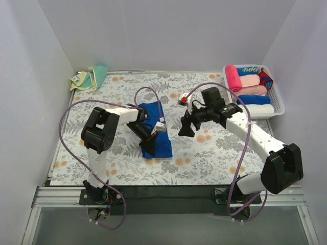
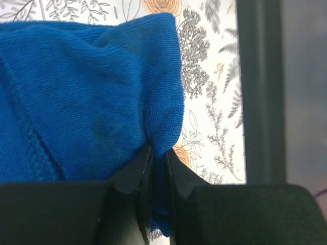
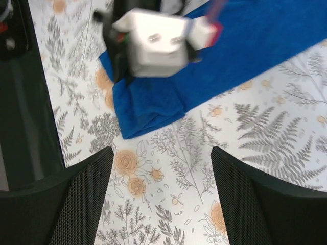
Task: Roll the towels
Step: Roll the towel
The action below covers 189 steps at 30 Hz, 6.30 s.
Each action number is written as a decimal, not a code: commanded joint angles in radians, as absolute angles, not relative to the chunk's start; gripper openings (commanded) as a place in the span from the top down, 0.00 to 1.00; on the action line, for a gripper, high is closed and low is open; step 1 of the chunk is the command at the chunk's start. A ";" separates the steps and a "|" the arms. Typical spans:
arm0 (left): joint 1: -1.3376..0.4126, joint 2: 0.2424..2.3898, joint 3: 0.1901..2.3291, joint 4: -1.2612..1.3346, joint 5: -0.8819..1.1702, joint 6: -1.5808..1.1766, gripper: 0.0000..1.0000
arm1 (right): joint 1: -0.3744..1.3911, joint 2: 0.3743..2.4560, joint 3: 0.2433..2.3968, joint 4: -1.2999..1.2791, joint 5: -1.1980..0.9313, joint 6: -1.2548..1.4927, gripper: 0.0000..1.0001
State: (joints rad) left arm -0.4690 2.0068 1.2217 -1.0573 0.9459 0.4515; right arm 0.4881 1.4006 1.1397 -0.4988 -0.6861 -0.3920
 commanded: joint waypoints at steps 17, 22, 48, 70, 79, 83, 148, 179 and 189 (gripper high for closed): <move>-0.345 2.304 1.425 -1.281 1.040 0.620 0.93 | 0.975 1.617 0.974 -0.111 -0.379 -0.563 0.30; -0.339 2.296 1.417 -1.269 1.043 0.618 0.90 | 0.985 1.709 0.953 -0.051 -0.358 -0.571 0.42; -0.156 1.573 1.162 -0.995 0.980 0.506 0.55 | 0.781 1.978 1.251 -0.548 -0.914 -0.425 0.99; -0.859 1.020 0.492 -0.184 0.265 0.434 0.46 | 0.690 2.299 1.468 -0.687 -1.135 -0.293 0.99; -0.925 1.232 0.483 -0.046 0.149 0.443 0.58 | 0.661 2.327 1.466 -0.692 -1.183 -0.276 0.99; -0.927 1.287 0.460 -0.048 0.123 0.457 0.66 | 0.660 2.333 1.473 -0.692 -1.192 -0.272 0.99; -0.302 2.114 1.422 -1.150 1.060 0.543 0.59 | 0.908 1.732 0.942 -0.251 -0.451 -0.689 0.99; -0.621 0.982 0.548 -0.359 0.479 0.503 0.39 | 0.701 2.374 1.543 -0.888 -1.026 -0.535 0.99; -0.762 1.172 0.494 -0.143 0.362 0.555 0.46 | 0.675 2.437 1.598 -0.899 -1.019 -0.529 0.99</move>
